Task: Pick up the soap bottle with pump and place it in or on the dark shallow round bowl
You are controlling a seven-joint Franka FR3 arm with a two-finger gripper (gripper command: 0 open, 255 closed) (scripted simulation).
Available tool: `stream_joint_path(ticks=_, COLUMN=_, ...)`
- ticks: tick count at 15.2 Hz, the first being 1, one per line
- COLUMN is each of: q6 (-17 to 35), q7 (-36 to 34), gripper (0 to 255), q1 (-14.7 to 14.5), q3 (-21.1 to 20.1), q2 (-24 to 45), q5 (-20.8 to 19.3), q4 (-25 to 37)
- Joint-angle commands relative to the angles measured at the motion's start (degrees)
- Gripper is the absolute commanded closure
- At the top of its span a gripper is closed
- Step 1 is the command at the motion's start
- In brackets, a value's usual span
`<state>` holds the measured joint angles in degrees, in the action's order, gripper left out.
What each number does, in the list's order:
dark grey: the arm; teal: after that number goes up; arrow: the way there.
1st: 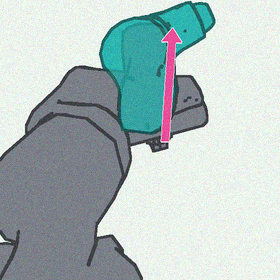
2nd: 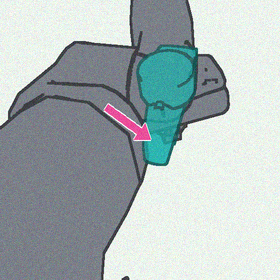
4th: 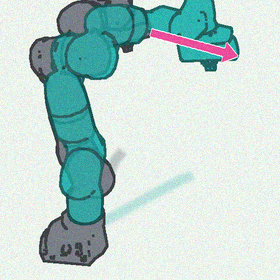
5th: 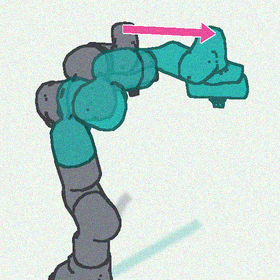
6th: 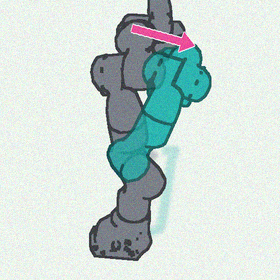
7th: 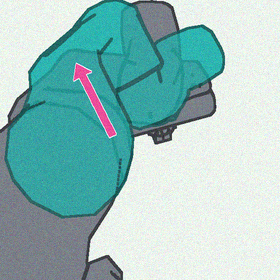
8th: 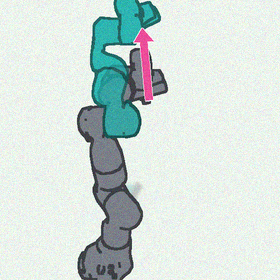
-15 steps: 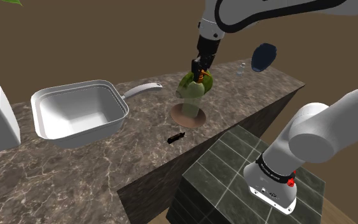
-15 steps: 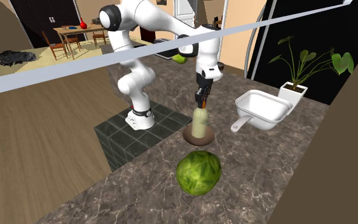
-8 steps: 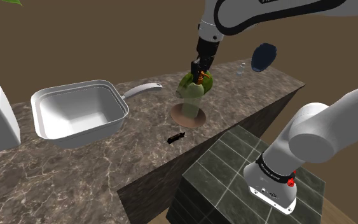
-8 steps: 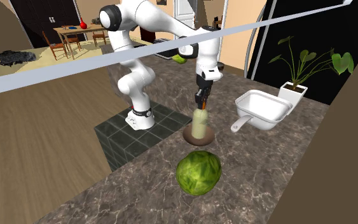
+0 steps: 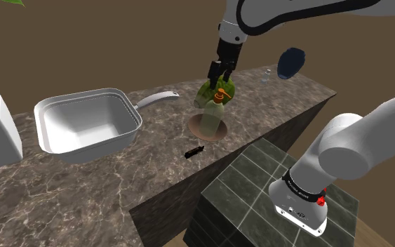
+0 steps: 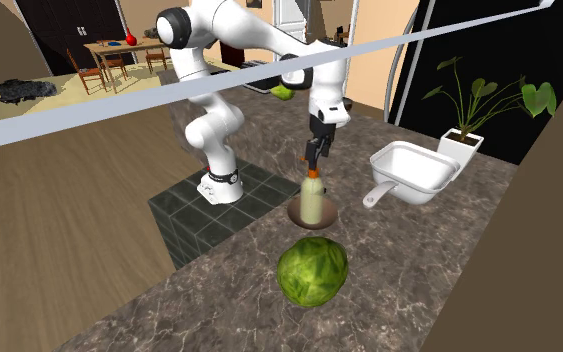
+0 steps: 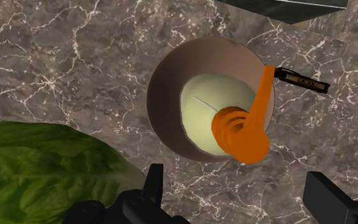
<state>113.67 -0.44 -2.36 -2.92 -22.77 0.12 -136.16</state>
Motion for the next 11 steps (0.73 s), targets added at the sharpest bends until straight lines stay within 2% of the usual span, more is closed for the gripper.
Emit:
stream_joint_path(ticks=1, q6=-3.01, q7=0.02, gripper=0, q1=-0.02, q3=0.02, q2=-0.95, q5=0.03, q4=2.04)
stream_joint_path(ticks=3, q6=-6.54, q7=0.04, gripper=0, q1=-0.03, q3=0.04, q2=-1.46, q5=0.04, q4=5.07)
stream_joint_path(ticks=11, q6=-6.54, q7=0.04, gripper=0, q1=-0.03, q3=0.04, q2=-1.46, q5=0.04, q4=5.07)
